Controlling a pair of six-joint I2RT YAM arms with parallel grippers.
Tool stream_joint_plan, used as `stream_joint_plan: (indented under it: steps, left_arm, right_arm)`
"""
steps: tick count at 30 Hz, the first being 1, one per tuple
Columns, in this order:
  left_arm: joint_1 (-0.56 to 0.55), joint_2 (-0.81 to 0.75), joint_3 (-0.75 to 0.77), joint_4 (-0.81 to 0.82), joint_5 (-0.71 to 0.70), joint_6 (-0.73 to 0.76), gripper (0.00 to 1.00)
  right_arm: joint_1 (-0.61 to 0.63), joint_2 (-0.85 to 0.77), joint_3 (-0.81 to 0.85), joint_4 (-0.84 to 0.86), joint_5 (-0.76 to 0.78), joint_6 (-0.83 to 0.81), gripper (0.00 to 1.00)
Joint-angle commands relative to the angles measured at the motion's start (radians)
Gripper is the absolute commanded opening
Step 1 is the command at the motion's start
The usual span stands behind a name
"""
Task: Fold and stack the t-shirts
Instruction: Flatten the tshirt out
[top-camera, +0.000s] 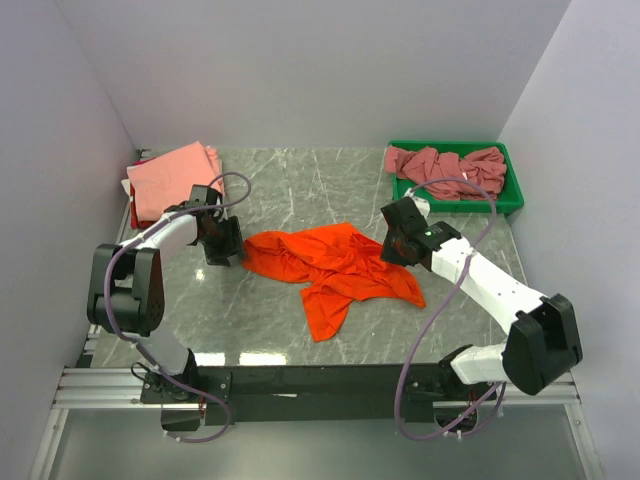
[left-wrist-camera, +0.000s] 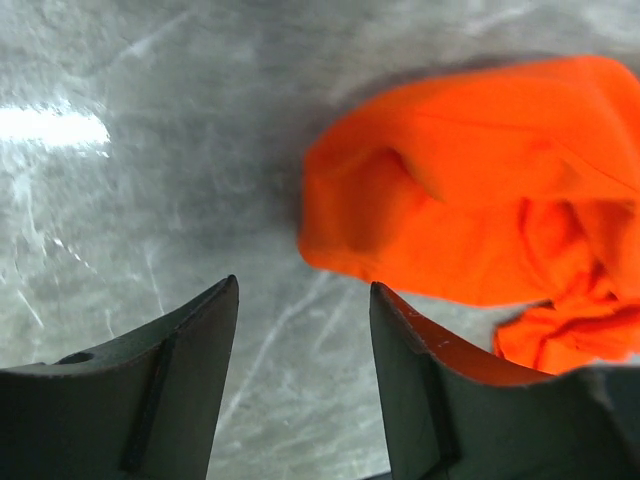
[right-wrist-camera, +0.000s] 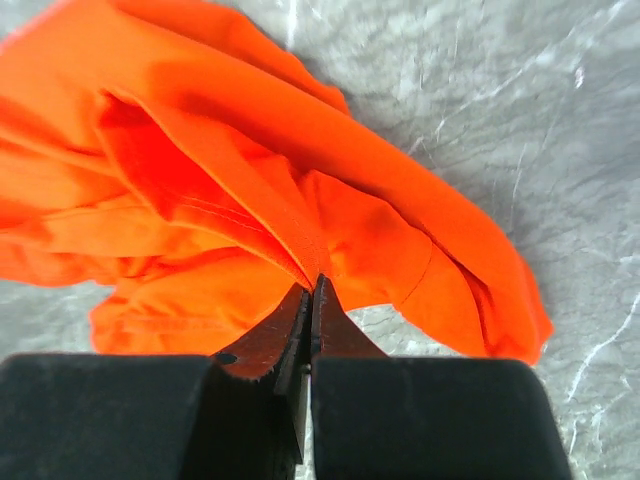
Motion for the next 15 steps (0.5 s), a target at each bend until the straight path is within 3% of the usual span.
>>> stream_joint_plan:
  steps: [1, 12, 14, 15]
  left_arm:
    - [-0.008, 0.040, 0.041, 0.046, -0.049, -0.005, 0.60]
    - [-0.104, 0.149, 0.074, 0.117, -0.113, -0.013, 0.57]
    - [-0.117, 0.157, 0.064, 0.135, -0.127, -0.013, 0.42]
    - [-0.118, 0.157, 0.066, 0.140, -0.129, -0.015, 0.25]
  right_arm:
    - [0.002, -0.073, 0.070, -0.037, 0.045, 0.016, 0.00]
    - [-0.021, -0.172, 0.135, -0.119, 0.075, 0.020, 0.00]
    - [-0.027, -0.188, 0.145, -0.131, 0.081, 0.020, 0.00]
    - [-0.034, -0.194, 0.154, -0.136, 0.082, 0.019, 0.00]
